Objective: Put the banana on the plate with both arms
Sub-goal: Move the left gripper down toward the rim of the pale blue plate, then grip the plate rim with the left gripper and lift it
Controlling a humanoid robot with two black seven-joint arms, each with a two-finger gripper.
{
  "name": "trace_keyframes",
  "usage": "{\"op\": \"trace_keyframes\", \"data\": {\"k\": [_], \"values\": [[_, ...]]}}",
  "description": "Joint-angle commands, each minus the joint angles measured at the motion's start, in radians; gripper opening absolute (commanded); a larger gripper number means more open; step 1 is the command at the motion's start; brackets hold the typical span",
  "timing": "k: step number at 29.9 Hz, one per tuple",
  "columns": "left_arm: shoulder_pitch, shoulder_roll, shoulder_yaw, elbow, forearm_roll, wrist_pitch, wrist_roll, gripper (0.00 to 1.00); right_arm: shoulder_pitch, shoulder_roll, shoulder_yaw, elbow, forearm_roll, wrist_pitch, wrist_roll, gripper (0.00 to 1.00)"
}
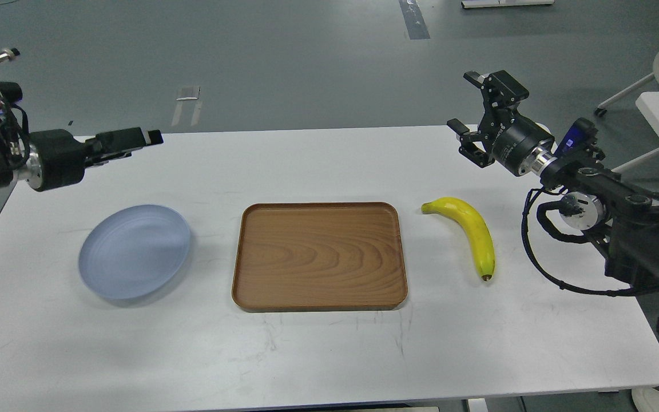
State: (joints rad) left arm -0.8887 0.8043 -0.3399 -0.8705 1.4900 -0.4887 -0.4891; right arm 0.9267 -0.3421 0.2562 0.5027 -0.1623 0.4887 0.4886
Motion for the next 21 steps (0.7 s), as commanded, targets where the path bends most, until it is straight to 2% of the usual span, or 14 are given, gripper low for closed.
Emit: {"op": "trace_keyframes", "data": {"k": [1,6,16,19,21], "values": [[0.028,0.006,0.144,0.051,0.088,0.123,0.0,1.0,0.001,-0.006,0.0,0.008,0.001,0.0,0.0,1.0],[0.025,-0.002,0.292,0.12,0.076,0.219,0.0,0.99,0.0,-0.021,0.002,0.022,0.0,0.0,0.0,1.0],[0.039,-0.022,0.303,0.177,0.065,0.228,0.0,0.95,0.001,-0.021,0.0,0.022,0.0,0.0,0.0,1.0],[0.063,-0.031,0.302,0.2,0.064,0.229,0.0,0.91,0.0,-0.021,0.0,0.022,0.0,0.0,0.0,1.0],[0.074,-0.034,0.302,0.203,0.05,0.228,0.0,0.81,0.0,-0.021,0.0,0.022,0.0,0.0,0.0,1.0]]}}
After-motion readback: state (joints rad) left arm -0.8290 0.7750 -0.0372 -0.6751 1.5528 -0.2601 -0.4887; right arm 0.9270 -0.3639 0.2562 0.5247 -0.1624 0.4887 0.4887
